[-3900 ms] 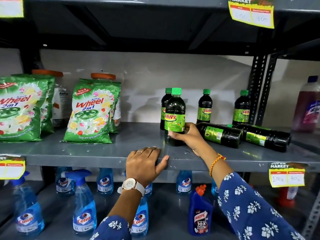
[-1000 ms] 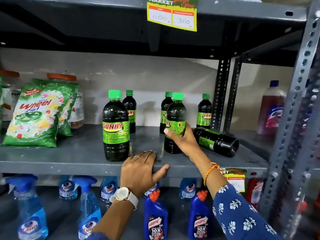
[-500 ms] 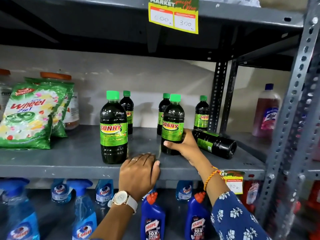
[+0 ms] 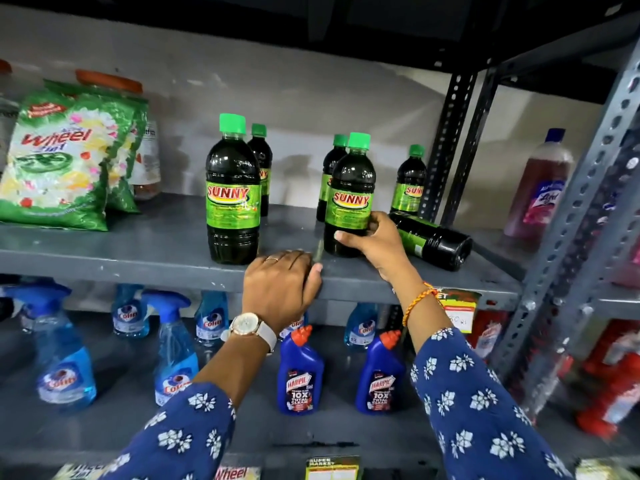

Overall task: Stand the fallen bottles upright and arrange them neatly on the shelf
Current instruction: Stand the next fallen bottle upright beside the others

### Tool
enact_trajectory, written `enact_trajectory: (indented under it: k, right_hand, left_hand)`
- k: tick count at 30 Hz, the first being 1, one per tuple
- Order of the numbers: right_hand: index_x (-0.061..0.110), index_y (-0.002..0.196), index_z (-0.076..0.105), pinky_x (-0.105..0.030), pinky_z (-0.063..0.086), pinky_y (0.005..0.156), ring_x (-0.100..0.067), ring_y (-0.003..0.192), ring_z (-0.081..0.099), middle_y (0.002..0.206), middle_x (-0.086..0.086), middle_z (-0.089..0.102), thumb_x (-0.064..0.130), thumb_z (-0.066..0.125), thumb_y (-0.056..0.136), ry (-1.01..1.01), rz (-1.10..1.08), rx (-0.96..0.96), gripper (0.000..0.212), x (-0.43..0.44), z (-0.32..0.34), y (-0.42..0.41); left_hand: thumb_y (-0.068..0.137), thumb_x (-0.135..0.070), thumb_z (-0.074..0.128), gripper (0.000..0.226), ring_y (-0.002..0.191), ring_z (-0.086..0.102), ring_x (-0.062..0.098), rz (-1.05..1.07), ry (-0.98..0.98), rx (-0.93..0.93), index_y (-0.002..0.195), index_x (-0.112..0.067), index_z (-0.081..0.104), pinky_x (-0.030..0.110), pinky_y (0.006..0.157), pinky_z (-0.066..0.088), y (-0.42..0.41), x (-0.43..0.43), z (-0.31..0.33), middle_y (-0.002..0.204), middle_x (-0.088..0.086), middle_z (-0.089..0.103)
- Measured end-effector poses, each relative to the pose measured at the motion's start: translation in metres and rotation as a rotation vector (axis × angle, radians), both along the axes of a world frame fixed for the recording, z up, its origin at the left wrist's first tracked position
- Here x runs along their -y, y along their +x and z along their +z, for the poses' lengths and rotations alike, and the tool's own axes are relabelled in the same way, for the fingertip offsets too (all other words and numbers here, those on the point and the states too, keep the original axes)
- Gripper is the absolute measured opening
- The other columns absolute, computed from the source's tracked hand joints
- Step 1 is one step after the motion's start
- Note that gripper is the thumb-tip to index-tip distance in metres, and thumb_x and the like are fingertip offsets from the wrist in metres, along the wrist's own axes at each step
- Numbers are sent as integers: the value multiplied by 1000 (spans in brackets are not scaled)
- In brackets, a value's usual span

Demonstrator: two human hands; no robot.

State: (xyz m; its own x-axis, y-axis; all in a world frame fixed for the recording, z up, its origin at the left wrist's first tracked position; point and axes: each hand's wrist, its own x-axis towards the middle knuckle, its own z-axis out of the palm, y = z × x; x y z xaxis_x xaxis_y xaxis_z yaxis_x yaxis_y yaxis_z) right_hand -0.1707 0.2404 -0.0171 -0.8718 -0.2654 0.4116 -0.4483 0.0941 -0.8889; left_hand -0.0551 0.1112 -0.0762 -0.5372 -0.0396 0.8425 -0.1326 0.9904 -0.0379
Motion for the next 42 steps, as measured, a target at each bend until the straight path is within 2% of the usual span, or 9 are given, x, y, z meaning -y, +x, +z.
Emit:
enact_trajectory:
  k: [7, 14, 22, 26, 29, 32, 35, 38, 42]
  right_hand:
    - [8, 109, 57, -17, 44, 77, -13, 97, 58, 107, -3, 63, 13, 80, 66, 71, 38, -21, 49, -10, 7, 19]
    - [11, 109, 61, -30, 47, 92, -17, 103, 60, 111, -6, 67, 21, 81, 64, 120, 53, -78, 50, -26, 1, 35]
    - [16, 107, 62, -32, 46, 95, -16, 105, 59, 109, -2, 67, 23, 80, 66, 143, 81, -93, 45, -33, 0, 44]
    - [17, 109, 61, -40, 46, 99, -18, 109, 58, 114, -4, 66, 25, 79, 68, 150, 92, -105, 46, -33, 0, 45]
    - [16, 112, 59, -43, 46, 100, -19, 110, 58, 117, -5, 65, 32, 76, 69, 211, 122, -126, 49, -36, 0, 46]
    - [9, 124, 51, -34, 45, 99, -18, 108, 58, 119, -2, 60, 35, 72, 74, 221, 69, -127, 60, -53, 13, 35]
    - [5, 125, 51, -32, 47, 96, -24, 105, 61, 117, -12, 63, 31, 67, 80, 196, -186, -222, 54, -80, 38, 14]
    - [6, 110, 62, -33, 47, 87, -30, 100, 63, 106, -17, 68, 30, 64, 81, 398, -395, -342, 38, -96, 54, -11]
    - [9, 111, 58, -38, 51, 88, -35, 106, 60, 114, -18, 63, 57, 67, 68, 875, -404, -282, 65, -97, 51, -25]
  left_hand:
    - [90, -36, 38, 39, 76, 68, 21, 12, -3, 31, 88, -15, 71, 29, 64, 44, 3, -1, 2, 86, 2, 74]
    - [91, -35, 36, 39, 79, 67, 22, 6, 23, 46, 90, -16, 70, 31, 65, 41, 4, -3, 0, 89, 2, 73]
    - [93, -34, 35, 38, 83, 65, 23, 19, 81, 4, 92, -18, 70, 34, 71, 37, 3, -7, -6, 93, 0, 73]
    - [93, -34, 35, 37, 84, 63, 24, 32, 107, -10, 92, -18, 69, 35, 74, 35, 3, -11, -6, 93, 0, 72]
    - [92, -32, 36, 36, 100, 59, 25, 26, 195, -85, 99, -15, 67, 39, 86, 34, 7, -22, -12, 106, 4, 69]
    - [90, -29, 41, 37, 115, 50, 27, -131, 145, -166, 113, -8, 60, 43, 95, 36, 12, -51, -21, 123, 10, 61]
    - [90, -28, 42, 36, 112, 53, 26, -348, 8, -62, 112, -7, 61, 38, 95, 41, 4, -93, -12, 122, 11, 61]
    - [92, -32, 38, 38, 107, 58, 26, -381, 20, 48, 109, -8, 63, 34, 93, 43, -20, -127, 9, 116, 11, 63]
    - [92, -37, 29, 47, 93, 63, 28, -308, 70, 168, 103, -9, 65, 37, 77, 52, -49, -141, 23, 104, 11, 68]
